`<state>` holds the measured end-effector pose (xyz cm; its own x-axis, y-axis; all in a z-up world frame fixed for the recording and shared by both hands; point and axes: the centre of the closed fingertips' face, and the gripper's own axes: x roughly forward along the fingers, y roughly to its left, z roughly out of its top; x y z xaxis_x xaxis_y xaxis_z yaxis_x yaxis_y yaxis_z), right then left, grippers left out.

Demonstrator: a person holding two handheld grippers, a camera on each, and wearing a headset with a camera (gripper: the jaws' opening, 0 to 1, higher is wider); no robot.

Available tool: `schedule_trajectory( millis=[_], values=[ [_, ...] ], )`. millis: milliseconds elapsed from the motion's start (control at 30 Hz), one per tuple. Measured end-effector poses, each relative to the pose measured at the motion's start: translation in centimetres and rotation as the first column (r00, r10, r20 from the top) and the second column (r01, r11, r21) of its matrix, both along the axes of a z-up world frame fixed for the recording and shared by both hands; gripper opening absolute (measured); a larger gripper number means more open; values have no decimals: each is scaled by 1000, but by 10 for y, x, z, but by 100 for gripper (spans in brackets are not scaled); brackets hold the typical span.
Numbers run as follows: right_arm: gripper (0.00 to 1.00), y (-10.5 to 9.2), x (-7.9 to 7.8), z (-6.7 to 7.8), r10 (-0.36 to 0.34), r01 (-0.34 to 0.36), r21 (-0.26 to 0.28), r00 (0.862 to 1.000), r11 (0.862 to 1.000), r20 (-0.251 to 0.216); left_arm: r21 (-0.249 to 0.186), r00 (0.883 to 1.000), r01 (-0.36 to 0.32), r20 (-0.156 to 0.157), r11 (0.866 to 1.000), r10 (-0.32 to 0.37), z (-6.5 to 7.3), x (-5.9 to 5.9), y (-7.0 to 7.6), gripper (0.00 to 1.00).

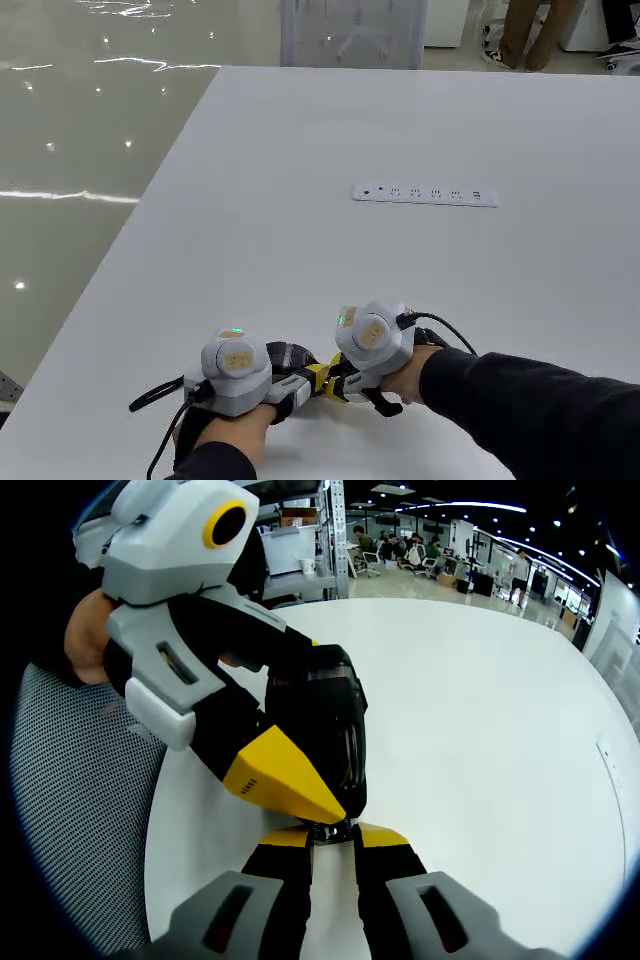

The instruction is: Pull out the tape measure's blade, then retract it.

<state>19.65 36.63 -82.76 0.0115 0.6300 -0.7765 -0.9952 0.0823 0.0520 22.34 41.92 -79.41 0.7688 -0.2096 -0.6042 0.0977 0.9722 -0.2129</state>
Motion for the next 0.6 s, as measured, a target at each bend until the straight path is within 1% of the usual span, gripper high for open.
schedule_trajectory(
  millis=[100,233,267,300,400,467,500,533,600],
  values=[
    [13,0,0,0,-2,2,-3,1000,1000,-1,-5,1000,1,0,1000,-1,0,0,0,60],
    [13,0,0,0,1,-1,-10,1000,1000,6,-1,1000,7,-3,1000,-7,0,0,-1,61],
    [13,0,0,0,0,0,-11,1000,1000,5,8,1000,15,-9,1000,-15,0,0,-2,61],
    [13,0,0,0,-1,1,-10,1000,1000,5,7,1000,18,-15,1000,-18,0,1,-2,61],
    [15,1,-2,0,2,-2,-9,1000,1000,12,10,999,48,-16,999,-48,0,-1,-3,62],
    [16,1,-2,0,5,-5,-11,1000,1000,13,4,998,66,-21,998,-66,0,-2,-3,62],
    [17,1,-2,1,6,-6,-13,1000,1000,17,2,997,73,-22,997,-73,0,-2,-3,63],
    [18,1,0,1,4,-4,-16,999,1000,36,-1,996,89,-25,996,-89,-1,-2,-3,63],
    [22,0,3,2,-3,4,-17,999,1000,53,1,994,106,-39,994,-106,-2,-3,-3,63]
  ],
)
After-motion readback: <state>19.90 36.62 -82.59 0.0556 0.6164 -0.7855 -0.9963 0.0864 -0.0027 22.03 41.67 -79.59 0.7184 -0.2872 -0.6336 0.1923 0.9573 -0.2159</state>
